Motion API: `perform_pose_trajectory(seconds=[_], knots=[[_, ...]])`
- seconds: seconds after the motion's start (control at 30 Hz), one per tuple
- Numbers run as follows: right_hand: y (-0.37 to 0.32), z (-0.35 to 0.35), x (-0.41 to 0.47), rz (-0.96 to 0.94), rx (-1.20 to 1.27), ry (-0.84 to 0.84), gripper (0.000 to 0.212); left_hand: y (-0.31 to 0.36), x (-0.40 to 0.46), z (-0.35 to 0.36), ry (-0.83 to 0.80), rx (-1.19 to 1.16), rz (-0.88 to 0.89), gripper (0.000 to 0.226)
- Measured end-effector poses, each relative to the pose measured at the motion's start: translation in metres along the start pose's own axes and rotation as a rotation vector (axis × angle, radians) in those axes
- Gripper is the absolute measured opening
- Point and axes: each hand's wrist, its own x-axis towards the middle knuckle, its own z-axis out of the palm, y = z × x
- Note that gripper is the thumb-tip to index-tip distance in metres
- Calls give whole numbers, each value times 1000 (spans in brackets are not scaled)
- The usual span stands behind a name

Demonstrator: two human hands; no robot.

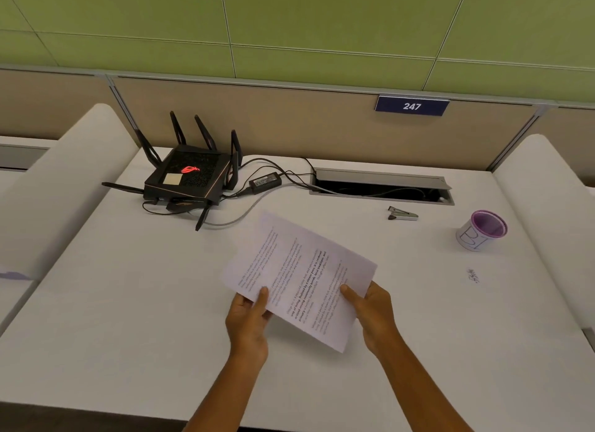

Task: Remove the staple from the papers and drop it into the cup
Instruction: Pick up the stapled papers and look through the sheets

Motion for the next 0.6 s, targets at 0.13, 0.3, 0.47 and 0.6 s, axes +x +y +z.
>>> perform_pose_trajectory(seconds=[0.13,0.3,0.47,0.6], knots=[[-12,-20,9,-46,-118,-6,24,23,24,-27,1,133,-7,43],[-22,-30,17,-103,-173,-37,19,44,43,-22,-182,598,44,52],[-29,-28,16,-202,-182,-27,18,57,48,6,-241,636,66,44],[-33,-26,17,-258,-140,46,20,59,46,21,-244,564,121,29]])
